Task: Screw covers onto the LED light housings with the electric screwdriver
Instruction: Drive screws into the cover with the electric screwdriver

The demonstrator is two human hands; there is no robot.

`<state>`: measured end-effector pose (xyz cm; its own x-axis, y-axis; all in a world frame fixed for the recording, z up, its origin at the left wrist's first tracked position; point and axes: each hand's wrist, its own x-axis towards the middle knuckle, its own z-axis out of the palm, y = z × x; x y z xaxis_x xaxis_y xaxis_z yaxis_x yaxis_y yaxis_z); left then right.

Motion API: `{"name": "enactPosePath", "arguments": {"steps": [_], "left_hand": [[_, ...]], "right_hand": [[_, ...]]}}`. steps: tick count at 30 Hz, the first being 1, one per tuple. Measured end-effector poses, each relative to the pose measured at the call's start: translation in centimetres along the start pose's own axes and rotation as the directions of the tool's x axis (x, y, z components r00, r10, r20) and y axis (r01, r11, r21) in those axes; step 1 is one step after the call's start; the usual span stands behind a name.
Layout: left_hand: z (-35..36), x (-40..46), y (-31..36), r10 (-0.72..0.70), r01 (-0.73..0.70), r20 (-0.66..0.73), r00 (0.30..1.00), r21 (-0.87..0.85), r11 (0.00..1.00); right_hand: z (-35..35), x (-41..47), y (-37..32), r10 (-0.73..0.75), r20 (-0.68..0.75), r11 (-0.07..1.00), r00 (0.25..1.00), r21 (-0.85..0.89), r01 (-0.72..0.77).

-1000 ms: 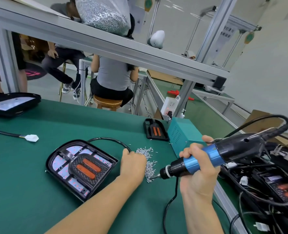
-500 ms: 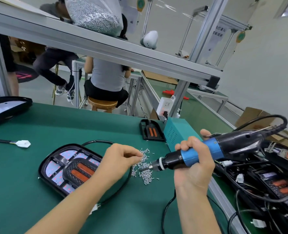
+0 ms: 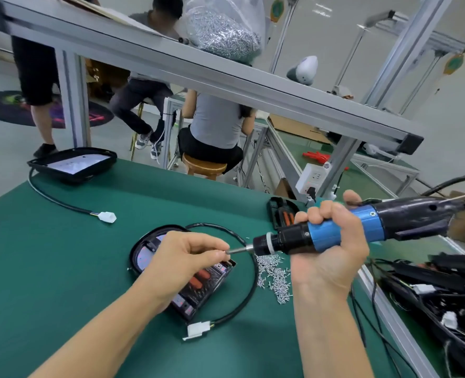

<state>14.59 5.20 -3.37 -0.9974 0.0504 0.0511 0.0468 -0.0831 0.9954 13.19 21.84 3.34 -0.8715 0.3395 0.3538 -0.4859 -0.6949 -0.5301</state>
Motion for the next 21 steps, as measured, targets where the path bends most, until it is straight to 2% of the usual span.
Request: {"name": "enactPosePath", "arguments": {"steps": [6,11,14,18,21], "left_hand": [[-2.8,-0.7,-0.2,0.009,-0.009,0.035,0.999,0.001,1.000],[-5.3,-1.3,-0.7,0.020,-0.018,-0.069,0.997,0.019,1.000],[-7.0,-1.4,-1.4,0.055,-0.047,-0.223,0.973,0.043,0.998],[-9.9,-1.3,-2.9,0.133,-0.017,-0.497,0.857,0.230,0.973],[-10.3,-1.2,-4.3,0.173,0.039,-0.525,0.833,0.369,0.929]], "right_hand": [[1.1,-0.6,2.0,0.044,0.040,0.999,0.998,-0.010,-0.043],[2.5,-1.3,4.5,0.098,0.083,0.995,0.992,-0.014,-0.097],[3.1,-1.6,6.1,0.138,0.078,0.990,0.987,-0.017,-0.137],[3.5,-2.4,8.4,0.165,0.109,0.983,0.980,-0.101,-0.154],[3.7,-3.1,10.1,0.146,0.162,0.972,0.976,-0.205,-0.111]]}}
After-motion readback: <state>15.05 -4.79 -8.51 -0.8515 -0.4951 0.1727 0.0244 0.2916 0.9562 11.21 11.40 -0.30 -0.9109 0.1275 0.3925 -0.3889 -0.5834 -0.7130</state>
